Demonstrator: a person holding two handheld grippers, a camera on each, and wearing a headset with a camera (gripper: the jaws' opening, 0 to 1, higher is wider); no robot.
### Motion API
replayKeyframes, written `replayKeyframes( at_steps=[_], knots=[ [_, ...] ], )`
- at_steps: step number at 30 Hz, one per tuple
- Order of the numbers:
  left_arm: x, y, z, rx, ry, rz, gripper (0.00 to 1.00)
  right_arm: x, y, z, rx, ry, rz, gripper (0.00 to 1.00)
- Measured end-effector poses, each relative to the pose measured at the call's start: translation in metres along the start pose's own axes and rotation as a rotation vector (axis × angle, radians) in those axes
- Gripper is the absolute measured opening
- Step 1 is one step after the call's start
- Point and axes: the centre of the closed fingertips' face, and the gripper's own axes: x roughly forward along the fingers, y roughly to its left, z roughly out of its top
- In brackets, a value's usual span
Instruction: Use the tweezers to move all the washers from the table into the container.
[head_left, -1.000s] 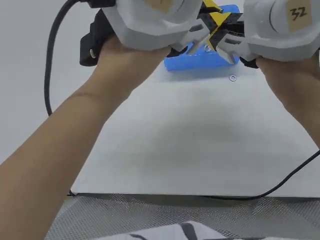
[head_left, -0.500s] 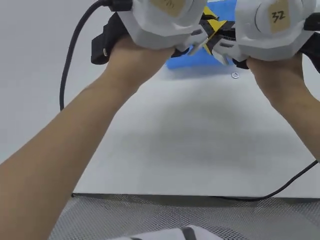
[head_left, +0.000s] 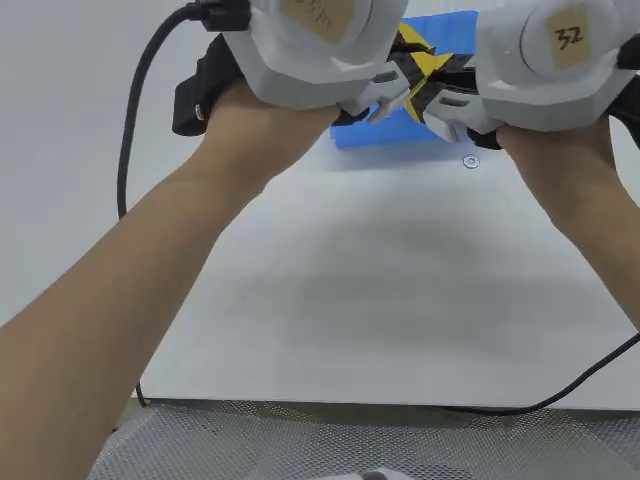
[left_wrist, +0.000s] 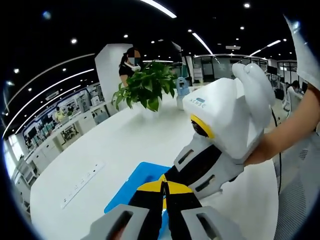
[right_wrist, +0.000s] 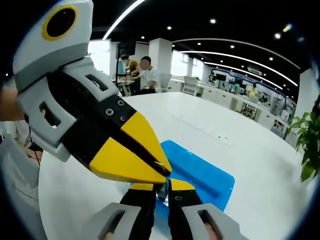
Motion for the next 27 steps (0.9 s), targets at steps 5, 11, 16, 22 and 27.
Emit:
replayKeyframes(
  at_steps=[5,11,16,22,27],
  knots=[
    [-0.017,-0.017,0.024,0.05,-0.046,-0.011,0.0,-0.028,0.003,0.016,0.051,-0.074,0.031,0.09],
    [-0.02,-0.04,0.043,0.095,-0.073,-0.055,0.0,-0.055,0.0,0.015,0.122,-0.097,0.053,0.16],
    [-0.011,-0.052,0.037,0.109,-0.056,-0.095,0.0,-0.062,0.003,-0.016,0.153,-0.042,0.065,0.11],
    [0.001,-0.068,0.026,0.127,-0.019,-0.14,0.0,-0.059,0.004,-0.036,0.179,-0.006,0.066,0.09],
    [0.01,-0.068,0.018,0.111,-0.006,-0.161,0.0,-0.057,-0.002,-0.051,0.209,0.004,0.041,0.09]
  ],
)
